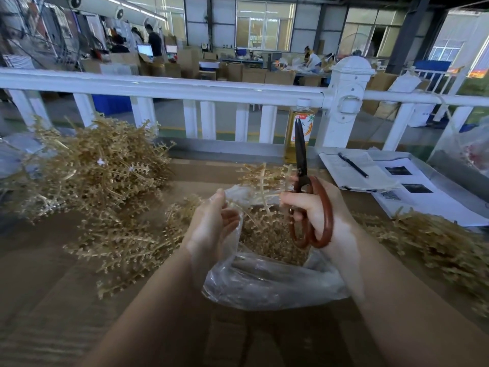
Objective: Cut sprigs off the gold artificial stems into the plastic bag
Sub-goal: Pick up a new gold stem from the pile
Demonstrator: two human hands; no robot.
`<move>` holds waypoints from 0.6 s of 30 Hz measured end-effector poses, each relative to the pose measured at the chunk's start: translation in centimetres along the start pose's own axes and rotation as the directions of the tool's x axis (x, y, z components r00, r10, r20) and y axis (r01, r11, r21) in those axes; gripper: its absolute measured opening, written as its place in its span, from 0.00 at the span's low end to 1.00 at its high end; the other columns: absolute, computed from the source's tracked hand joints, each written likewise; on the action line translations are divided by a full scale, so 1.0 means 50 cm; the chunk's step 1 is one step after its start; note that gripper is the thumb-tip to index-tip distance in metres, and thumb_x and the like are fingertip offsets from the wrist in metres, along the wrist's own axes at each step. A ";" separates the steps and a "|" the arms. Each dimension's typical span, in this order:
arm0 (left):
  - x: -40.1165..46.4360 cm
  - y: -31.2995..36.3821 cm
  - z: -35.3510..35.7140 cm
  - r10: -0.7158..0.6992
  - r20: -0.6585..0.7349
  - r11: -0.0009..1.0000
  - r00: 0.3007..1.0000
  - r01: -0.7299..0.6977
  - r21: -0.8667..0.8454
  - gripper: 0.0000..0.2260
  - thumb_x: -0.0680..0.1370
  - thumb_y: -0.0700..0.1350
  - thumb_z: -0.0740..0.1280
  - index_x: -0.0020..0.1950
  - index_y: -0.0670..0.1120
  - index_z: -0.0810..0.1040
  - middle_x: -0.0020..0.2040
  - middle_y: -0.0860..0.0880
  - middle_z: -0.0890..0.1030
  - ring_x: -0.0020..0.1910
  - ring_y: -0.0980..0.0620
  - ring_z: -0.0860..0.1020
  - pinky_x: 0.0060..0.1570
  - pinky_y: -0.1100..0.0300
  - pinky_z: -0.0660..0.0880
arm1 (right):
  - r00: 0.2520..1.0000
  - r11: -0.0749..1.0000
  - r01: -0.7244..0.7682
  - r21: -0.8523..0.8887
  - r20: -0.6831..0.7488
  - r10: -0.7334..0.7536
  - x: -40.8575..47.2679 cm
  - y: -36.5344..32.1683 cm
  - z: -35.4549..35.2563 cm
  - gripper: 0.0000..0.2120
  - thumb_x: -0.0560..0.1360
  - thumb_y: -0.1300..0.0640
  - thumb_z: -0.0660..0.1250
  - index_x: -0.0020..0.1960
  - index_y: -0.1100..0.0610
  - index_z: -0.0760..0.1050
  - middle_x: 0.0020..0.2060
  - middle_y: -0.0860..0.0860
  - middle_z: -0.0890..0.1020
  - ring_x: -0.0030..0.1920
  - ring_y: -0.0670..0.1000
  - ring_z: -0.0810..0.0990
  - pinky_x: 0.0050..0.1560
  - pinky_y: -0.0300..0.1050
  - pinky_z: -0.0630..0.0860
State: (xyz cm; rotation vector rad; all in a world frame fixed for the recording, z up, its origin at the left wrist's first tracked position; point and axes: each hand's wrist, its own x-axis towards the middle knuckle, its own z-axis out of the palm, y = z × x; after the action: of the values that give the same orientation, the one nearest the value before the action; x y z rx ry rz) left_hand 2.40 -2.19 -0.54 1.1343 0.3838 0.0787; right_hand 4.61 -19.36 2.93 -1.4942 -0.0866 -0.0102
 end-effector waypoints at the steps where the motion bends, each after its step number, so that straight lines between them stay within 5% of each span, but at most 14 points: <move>1: -0.004 0.004 0.004 -0.092 0.059 0.992 0.994 0.097 -0.080 0.20 0.81 0.53 0.59 0.58 0.36 0.71 0.54 0.38 0.78 0.52 0.44 0.78 0.46 0.56 0.77 | 1.000 1.000 0.004 0.021 0.013 -0.004 0.001 0.001 -0.003 0.15 0.68 0.68 0.74 0.51 0.54 0.79 0.30 0.52 0.81 0.29 0.52 0.72 0.31 0.44 0.70; 3: -0.013 0.010 0.009 -0.228 0.213 0.944 0.950 0.269 -0.190 0.26 0.78 0.56 0.62 0.63 0.34 0.71 0.57 0.37 0.79 0.55 0.42 0.79 0.44 0.54 0.78 | 0.999 0.999 0.008 0.034 0.034 -0.009 0.001 0.004 -0.008 0.15 0.68 0.67 0.74 0.52 0.56 0.79 0.30 0.52 0.81 0.27 0.50 0.70 0.31 0.44 0.71; 6: -0.022 0.014 0.017 -0.242 0.336 0.904 0.910 0.337 -0.262 0.22 0.67 0.49 0.70 0.57 0.37 0.76 0.43 0.41 0.83 0.40 0.47 0.83 0.38 0.55 0.81 | 0.999 1.000 0.003 0.023 0.036 -0.004 -0.001 0.007 -0.012 0.14 0.68 0.67 0.74 0.51 0.56 0.79 0.31 0.53 0.82 0.25 0.48 0.70 0.29 0.43 0.70; 10: -0.022 0.005 0.031 -0.247 0.325 0.901 0.913 0.340 -0.271 0.11 0.62 0.38 0.72 0.42 0.39 0.78 0.33 0.45 0.81 0.28 0.53 0.79 0.34 0.59 0.80 | 1.000 0.997 0.016 -0.074 0.017 -0.014 -0.007 0.011 -0.010 0.14 0.68 0.66 0.75 0.50 0.54 0.78 0.31 0.53 0.83 0.24 0.48 0.70 0.26 0.39 0.68; 15: -0.017 -0.002 0.045 -0.281 0.293 0.945 0.914 0.316 -0.081 0.04 0.64 0.35 0.73 0.35 0.41 0.80 0.30 0.49 0.78 0.30 0.56 0.72 0.28 0.68 0.73 | 1.000 0.980 0.014 -0.197 0.015 -0.011 -0.009 0.016 -0.001 0.17 0.66 0.70 0.75 0.52 0.58 0.78 0.31 0.52 0.81 0.20 0.43 0.72 0.22 0.34 0.67; 18: -0.012 -0.008 0.048 -0.266 0.277 0.963 0.923 0.270 0.023 0.13 0.71 0.35 0.70 0.26 0.43 0.82 0.24 0.52 0.76 0.22 0.60 0.70 0.26 0.70 0.71 | 0.998 0.974 0.053 -0.221 0.035 -0.047 -0.008 0.020 0.004 0.19 0.65 0.73 0.74 0.51 0.58 0.78 0.25 0.48 0.79 0.20 0.41 0.72 0.22 0.32 0.67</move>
State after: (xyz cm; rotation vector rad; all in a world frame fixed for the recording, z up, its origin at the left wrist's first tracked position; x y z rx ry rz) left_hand 2.59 -4.58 0.12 1.0500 0.2832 -0.3161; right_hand 4.26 -19.11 1.92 -1.7161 -0.1510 -0.0395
